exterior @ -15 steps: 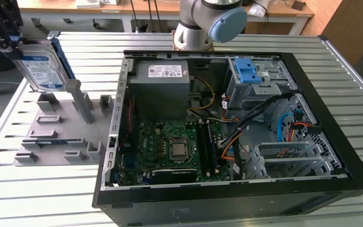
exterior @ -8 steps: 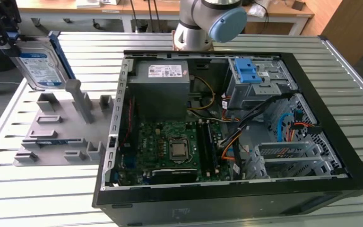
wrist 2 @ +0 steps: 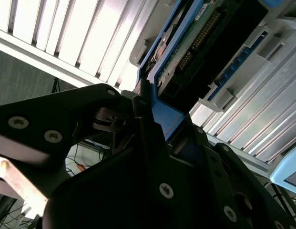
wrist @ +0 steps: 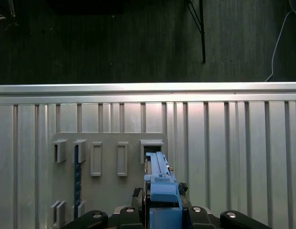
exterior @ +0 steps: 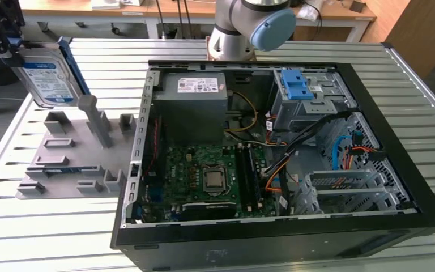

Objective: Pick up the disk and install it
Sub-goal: 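Pick up the disk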

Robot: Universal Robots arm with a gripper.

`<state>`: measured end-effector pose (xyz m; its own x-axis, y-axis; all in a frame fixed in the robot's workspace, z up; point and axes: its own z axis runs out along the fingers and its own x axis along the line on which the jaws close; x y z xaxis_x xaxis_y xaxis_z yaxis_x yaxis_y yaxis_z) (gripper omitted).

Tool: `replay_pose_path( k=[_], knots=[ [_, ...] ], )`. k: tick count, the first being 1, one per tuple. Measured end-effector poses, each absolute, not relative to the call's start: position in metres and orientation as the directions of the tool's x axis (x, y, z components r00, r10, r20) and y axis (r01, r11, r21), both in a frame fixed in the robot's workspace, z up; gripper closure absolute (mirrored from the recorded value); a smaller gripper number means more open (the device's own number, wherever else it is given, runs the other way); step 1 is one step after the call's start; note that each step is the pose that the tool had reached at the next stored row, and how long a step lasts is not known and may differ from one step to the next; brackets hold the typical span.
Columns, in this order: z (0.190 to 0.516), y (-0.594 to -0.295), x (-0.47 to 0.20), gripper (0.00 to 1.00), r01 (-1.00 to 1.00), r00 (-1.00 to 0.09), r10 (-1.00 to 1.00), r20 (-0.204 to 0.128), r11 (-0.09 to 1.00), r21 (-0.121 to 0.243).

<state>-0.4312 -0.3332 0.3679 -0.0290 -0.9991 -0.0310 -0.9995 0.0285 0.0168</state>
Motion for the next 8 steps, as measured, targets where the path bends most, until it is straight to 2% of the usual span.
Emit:
replay_pose_path(
  k=[8],
  knots=[
    [0.3715, -0.3332, -0.4312, 0.64, -0.999, -0.029, -0.999, -0.031, 0.029, 0.017]
  ],
)
